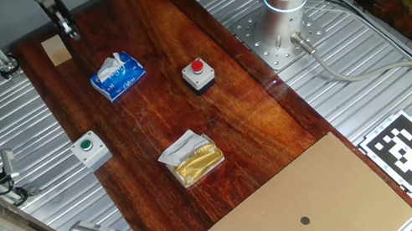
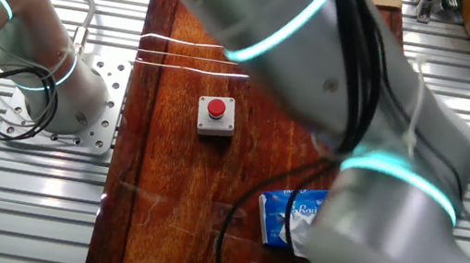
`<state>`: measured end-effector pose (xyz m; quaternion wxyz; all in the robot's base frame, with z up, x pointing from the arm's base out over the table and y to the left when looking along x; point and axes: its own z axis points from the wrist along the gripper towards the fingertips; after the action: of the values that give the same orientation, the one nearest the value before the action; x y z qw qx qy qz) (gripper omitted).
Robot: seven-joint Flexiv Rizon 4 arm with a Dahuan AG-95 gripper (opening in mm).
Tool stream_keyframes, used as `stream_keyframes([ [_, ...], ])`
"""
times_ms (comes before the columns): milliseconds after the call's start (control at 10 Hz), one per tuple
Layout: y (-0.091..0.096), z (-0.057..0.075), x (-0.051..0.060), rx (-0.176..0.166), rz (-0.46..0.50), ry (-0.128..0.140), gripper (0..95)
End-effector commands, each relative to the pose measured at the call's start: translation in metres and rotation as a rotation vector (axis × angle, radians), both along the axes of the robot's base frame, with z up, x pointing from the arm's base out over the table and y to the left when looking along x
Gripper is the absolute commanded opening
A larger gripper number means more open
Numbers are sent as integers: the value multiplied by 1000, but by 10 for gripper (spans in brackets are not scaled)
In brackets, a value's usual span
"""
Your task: Grab the block and place it at the designated location
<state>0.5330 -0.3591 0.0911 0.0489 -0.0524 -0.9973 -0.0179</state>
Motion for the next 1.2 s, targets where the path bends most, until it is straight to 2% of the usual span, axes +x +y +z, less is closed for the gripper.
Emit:
stream_keyframes([
  [100,-8,0,2,-2,5,-1,0],
  [400,-23,4,7,3,24,-2,0],
  [900,-25,6,16,5,11,-4,0],
  [1000,-25,6,16,8,19,-5,190],
  [1100,-25,6,16,13,23,-9,570],
  [1200,-25,6,16,22,25,-12,760],
])
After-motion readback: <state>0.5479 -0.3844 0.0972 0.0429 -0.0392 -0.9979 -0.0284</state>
